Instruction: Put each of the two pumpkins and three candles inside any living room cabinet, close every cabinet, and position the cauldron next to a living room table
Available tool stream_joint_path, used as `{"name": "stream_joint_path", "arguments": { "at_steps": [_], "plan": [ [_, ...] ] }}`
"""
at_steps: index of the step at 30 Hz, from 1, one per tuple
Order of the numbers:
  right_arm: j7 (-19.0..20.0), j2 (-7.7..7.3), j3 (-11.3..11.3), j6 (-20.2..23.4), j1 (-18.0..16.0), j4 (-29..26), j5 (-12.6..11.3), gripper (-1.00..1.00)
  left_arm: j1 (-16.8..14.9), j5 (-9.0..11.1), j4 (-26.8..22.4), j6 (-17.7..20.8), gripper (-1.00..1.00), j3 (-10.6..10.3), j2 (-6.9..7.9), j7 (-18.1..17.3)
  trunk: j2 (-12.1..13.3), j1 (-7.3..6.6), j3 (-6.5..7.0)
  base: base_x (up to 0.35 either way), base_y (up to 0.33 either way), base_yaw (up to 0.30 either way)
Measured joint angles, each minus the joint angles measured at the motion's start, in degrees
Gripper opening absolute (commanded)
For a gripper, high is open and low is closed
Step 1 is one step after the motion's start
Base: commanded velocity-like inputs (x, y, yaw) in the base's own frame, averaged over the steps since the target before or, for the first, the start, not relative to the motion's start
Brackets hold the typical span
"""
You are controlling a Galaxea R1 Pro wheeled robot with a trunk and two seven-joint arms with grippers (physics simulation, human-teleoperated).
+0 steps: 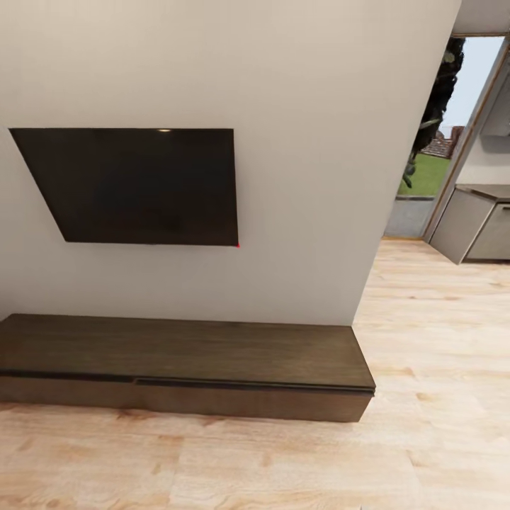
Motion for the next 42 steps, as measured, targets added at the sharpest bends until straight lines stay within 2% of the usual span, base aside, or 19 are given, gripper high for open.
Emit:
{"name": "stream_joint_path", "arguments": {
  "at_steps": [33,42],
  "plan": [
    [0.0,0.0,0.0,0.07,0.09,0.09,0.0,1.0,0.0,0.01,0.0,0.0,1.0,0.02,0.0,-0.02,0.01,0.0,3.16,0.0,0.0,0.0],
    [0.0,0.0,0.0,0.0,1.25,0.07,0.0,1.0,0.0,0.01,0.0,0.0,1.0,0.05,0.0,-0.03,0.01,0.0,4.02,0.0,0.0,0.0]
  ]
}}
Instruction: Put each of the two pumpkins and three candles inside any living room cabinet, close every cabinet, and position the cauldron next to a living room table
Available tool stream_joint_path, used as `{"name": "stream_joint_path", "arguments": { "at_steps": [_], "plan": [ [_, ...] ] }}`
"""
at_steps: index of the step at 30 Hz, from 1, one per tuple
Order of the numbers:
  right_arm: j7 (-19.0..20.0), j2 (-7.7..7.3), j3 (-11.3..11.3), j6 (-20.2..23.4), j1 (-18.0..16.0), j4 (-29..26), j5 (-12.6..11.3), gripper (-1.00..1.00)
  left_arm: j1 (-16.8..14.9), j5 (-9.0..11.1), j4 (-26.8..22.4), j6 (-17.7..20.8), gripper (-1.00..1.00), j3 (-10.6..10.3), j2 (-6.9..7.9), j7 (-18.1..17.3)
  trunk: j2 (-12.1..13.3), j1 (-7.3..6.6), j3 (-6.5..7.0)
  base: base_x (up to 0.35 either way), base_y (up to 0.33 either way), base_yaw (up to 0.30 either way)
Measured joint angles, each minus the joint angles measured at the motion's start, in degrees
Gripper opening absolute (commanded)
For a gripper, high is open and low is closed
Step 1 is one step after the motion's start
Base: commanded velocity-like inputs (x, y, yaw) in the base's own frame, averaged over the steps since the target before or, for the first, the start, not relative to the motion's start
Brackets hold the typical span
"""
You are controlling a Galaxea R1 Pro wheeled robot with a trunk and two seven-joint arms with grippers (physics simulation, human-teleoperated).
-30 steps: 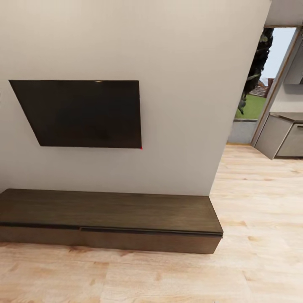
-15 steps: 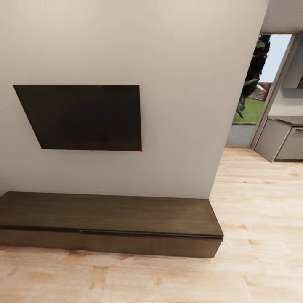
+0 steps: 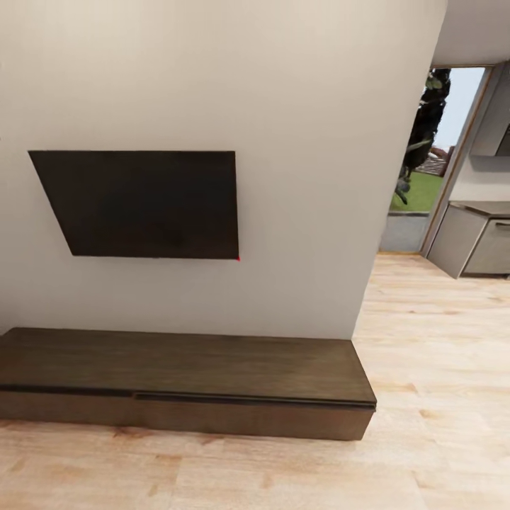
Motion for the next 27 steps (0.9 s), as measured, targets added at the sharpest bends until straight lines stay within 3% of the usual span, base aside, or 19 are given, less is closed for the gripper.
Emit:
{"name": "stream_joint_path", "arguments": {
  "at_steps": [18,23,27],
  "plan": [
    [0.0,-0.06,0.0,0.03,0.36,0.02,0.0,1.0,-0.03,0.35,0.0,-0.18,1.0,0.1,0.05,0.12,0.0,0.0,1.72,0.0,0.0,0.0],
    [-0.17,-0.18,0.0,0.53,0.42,-0.01,0.01,1.0,-0.1,0.24,0.07,-0.43,1.0,0.15,1.04,0.2,0.0,0.0,2.2,0.0,0.0,0.0],
    [-0.38,-0.33,0.02,0.5,0.43,-0.06,0.04,1.0,-0.11,-0.04,0.03,-0.63,1.0,0.1,2.64,0.21,0.01,0.0,2.46,0.0,0.0,0.0]
  ]
}}
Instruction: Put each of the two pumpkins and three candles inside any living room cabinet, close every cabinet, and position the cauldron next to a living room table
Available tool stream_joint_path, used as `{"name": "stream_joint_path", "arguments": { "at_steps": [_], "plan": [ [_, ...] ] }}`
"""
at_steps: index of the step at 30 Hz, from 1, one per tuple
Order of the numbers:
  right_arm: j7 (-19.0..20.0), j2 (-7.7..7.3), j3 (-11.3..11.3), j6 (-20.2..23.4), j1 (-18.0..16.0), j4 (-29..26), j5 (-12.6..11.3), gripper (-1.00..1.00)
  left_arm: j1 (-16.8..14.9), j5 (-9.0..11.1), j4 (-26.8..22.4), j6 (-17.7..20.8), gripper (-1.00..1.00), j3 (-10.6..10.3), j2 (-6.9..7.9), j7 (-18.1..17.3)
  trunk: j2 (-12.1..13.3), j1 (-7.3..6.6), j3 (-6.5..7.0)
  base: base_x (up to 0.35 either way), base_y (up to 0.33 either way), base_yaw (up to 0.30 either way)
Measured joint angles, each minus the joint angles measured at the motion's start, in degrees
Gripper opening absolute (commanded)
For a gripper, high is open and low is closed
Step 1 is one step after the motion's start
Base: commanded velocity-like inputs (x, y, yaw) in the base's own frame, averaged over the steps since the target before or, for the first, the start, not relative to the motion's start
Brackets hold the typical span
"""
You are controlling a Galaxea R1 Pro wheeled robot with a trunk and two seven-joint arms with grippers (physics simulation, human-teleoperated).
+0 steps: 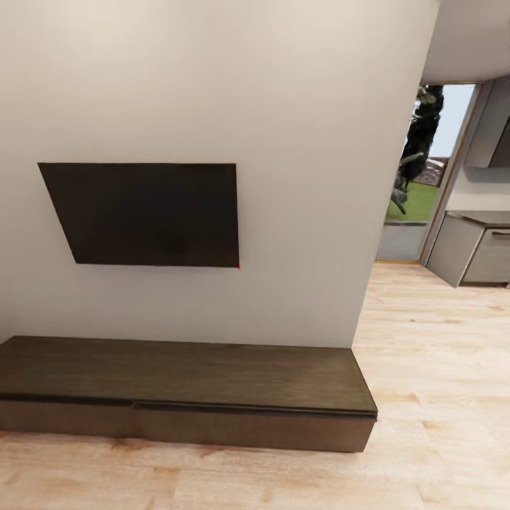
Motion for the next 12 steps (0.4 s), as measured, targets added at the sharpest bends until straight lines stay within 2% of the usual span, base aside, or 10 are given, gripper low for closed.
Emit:
{"name": "stream_joint_path", "arguments": {
  "at_steps": [12],
  "plan": [
    [-0.06,-0.02,0.06,-0.14,0.0,-0.01,0.13,1.0,0.0,0.23,-0.01,-0.04,1.0,0.01,0.41,0.0,0.0,0.0,0.06,0.0,0.0,0.0]
  ]
}}
